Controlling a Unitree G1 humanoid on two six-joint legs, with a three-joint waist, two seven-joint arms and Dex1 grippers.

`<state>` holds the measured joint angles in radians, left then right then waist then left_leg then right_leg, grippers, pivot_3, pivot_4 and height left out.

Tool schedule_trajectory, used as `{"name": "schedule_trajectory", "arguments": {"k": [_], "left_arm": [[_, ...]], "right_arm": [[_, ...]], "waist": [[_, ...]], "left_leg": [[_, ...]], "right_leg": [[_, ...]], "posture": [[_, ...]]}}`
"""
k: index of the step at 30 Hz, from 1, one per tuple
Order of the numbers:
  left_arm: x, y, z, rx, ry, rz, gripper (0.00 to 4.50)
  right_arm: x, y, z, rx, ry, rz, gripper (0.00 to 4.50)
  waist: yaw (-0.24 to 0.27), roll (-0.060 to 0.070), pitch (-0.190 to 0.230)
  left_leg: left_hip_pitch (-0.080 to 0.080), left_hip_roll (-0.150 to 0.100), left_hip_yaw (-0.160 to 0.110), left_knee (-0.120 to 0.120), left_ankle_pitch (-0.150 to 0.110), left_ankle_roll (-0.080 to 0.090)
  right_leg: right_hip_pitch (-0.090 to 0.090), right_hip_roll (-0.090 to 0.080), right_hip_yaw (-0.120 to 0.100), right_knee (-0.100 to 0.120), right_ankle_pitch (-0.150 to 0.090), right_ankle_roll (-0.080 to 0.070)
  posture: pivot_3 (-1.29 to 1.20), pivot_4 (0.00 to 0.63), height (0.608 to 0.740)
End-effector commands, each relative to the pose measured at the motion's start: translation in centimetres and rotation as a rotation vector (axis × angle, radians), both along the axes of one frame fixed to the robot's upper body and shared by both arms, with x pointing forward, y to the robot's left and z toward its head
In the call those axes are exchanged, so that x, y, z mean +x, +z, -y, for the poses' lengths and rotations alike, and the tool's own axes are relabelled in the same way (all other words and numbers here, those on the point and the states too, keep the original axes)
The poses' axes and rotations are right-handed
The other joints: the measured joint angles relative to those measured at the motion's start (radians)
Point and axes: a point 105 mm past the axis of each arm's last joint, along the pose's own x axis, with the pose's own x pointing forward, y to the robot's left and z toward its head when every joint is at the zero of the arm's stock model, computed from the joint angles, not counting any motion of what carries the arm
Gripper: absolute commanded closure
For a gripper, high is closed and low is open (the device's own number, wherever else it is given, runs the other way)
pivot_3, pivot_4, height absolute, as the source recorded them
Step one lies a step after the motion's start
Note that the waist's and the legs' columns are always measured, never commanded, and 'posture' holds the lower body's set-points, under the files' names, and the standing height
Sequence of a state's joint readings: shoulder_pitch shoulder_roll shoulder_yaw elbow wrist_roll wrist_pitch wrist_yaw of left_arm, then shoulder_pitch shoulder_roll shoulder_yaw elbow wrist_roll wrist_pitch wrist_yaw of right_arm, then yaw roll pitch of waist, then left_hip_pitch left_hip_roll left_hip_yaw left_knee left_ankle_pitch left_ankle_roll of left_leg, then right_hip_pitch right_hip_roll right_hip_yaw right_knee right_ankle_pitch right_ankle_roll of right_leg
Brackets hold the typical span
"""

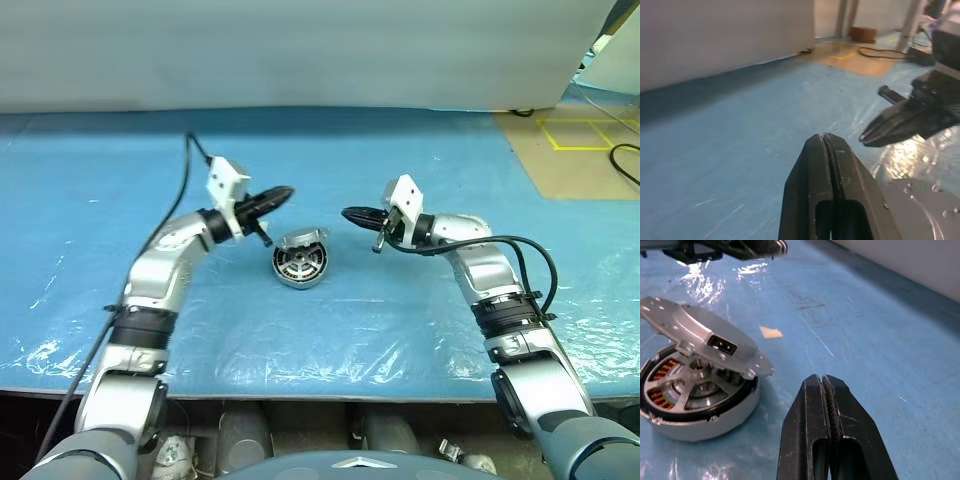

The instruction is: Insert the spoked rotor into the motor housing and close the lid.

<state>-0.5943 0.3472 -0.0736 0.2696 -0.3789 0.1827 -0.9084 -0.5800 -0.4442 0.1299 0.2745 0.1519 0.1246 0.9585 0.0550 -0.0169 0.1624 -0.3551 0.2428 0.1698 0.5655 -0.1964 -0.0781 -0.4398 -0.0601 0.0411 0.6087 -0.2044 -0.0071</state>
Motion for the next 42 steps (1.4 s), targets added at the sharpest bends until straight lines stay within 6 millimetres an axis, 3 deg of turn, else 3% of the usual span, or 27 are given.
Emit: {"name": "schedule_trajectory", "arguments": {"k": [1, 10, 21, 24, 27, 32, 37, 39, 42], "left_arm": [[-0.3, -0.1, 1.3, 0.026, -0.111, 0.026, 4.45], [-1.7, -2.4, 0.9, 0.147, -0.281, -0.056, 4.45], [-3.7, -6.8, -0.6, 0.382, -0.323, -0.090, 4.45], [-3.3, -6.0, -0.7, 0.328, -0.270, -0.055, 4.45], [-2.9, -3.6, -0.8, 0.179, -0.201, -0.009, 4.45], [-4.3, -1.0, -1.8, 0.007, -0.122, 0.043, 4.45], [-6.3, -1.0, -3.1, -0.020, -0.028, 0.043, 4.45], [-7.3, -1.9, -3.6, 0.006, 0.012, 0.029, 4.45], [-8.6, -2.8, -4.2, 0.009, 0.070, 0.005, 4.50]], "right_arm": [[-0.9, 1.3, 0.6, 0.002, 0.006, 0.035, 4.50], [-2.3, 1.1, 2.7, -0.015, -0.053, -0.003, 4.50], [-2.2, 1.8, 1.4, 0.043, -0.040, 0.009, 4.50], [-2.1, 2.1, 0.5, 0.069, -0.019, 0.019, 4.50], [-2.0, 2.6, -0.8, 0.106, 0.010, 0.019, 4.50], [-2.4, 3.0, -3.5, 0.149, 0.102, -0.015, 4.50], [-2.3, 3.3, -5.4, 0.164, 0.163, -0.024, 4.50], [-2.1, 3.4, -6.2, 0.169, 0.184, -0.026, 4.50], [-2.0, 3.1, -7.1, 0.161, 0.210, -0.037, 3.91]], "waist": [[-0.002, 0.000, 0.000], [0.000, 0.000, 0.000], [0.003, 0.000, 0.000], [0.001, 0.000, 0.000], [-0.001, 0.000, 0.000], [-0.006, 0.000, 0.000], [-0.011, 0.000, 0.000], [-0.011, 0.000, 0.000], [-0.013, 0.000, 0.000]], "left_leg": [[0.000, 0.000, 0.000, 0.000, 0.000, 0.000], [0.002, 0.000, 0.000, 0.000, -0.001, -0.002], [0.003, 0.000, 0.000, 0.000, -0.001, -0.002], [0.004, 0.000, 0.000, 0.001, -0.002, -0.002], [0.004, 0.000, 0.000, 0.001, -0.002, -0.002], [0.002, 0.000, 0.000, 0.000, -0.002, -0.002], [0.002, 0.000, 0.000, -0.003, -0.002, -0.002], [0.002, 0.001, 0.000, -0.003, -0.002, -0.002], [0.002, 0.001, 0.000, -0.003, -0.002, -0.002]], "right_leg": [[0.000, 0.000, 0.000, 0.000, 0.000, 0.000], [0.001, 0.000, 0.001, 0.000, 0.000, -0.001], [0.002, 0.000, 0.001, 0.000, -0.001, -0.001], [0.002, 0.000, 0.002, 0.000, -0.001, -0.001], [0.002, 0.000, 0.002, 0.001, -0.001, -0.001], [0.001, 0.000, 0.001, 0.000, -0.001, -0.001], [0.000, 0.000, 0.000, -0.001, -0.001, -0.001], [0.000, 0.000, 0.000, -0.001, -0.001, -0.001], [0.000, 0.000, 0.000, -0.001, -0.001, -0.001]], "posture": [[0.00, 0.150, 0.740], [0.00, 0.150, 0.740], [0.00, 0.150, 0.740], [0.00, 0.150, 0.740], [0.00, 0.150, 0.740], [0.00, 0.150, 0.740], [0.00, 0.150, 0.740], [0.00, 0.150, 0.740], [0.00, 0.150, 0.740]]}}
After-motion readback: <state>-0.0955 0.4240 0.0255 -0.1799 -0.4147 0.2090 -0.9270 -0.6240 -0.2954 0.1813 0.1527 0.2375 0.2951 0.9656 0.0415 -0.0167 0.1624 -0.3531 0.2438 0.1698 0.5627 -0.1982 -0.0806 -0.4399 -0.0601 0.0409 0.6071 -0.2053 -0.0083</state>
